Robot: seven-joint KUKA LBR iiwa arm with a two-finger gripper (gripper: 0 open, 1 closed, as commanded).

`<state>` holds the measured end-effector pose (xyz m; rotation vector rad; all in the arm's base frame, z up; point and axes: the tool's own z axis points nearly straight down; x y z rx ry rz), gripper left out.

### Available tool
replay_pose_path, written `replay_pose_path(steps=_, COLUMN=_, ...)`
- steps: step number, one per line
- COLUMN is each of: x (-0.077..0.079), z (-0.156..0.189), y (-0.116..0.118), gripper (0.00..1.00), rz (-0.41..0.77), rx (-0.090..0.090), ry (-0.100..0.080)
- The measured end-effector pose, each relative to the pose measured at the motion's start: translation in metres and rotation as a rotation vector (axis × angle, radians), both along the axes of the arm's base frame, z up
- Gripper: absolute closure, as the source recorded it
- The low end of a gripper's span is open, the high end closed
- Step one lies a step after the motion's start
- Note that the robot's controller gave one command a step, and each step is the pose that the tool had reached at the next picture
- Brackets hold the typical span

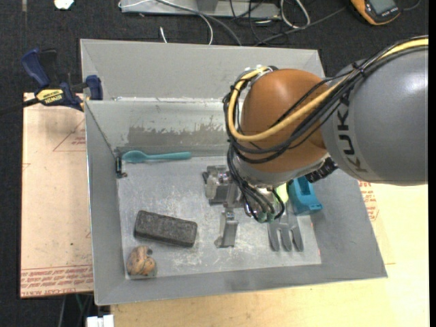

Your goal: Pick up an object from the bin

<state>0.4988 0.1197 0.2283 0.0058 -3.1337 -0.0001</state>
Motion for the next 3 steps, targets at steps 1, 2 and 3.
replay_pose_path(steps=1, x=0.002, z=0.004, y=-0.001, gripper=0.00, rz=-0.004, rx=0.001, ry=-0.008)
replay_pose_path(steps=2, x=0.016, z=-0.066, y=0.023, gripper=0.00, rz=-0.017, rx=0.003, ry=-0.013)
replay_pose_path(steps=3, x=0.012, z=-0.068, y=0.066, gripper=0.00, rz=-0.054, rx=0.004, ry=-0.018)
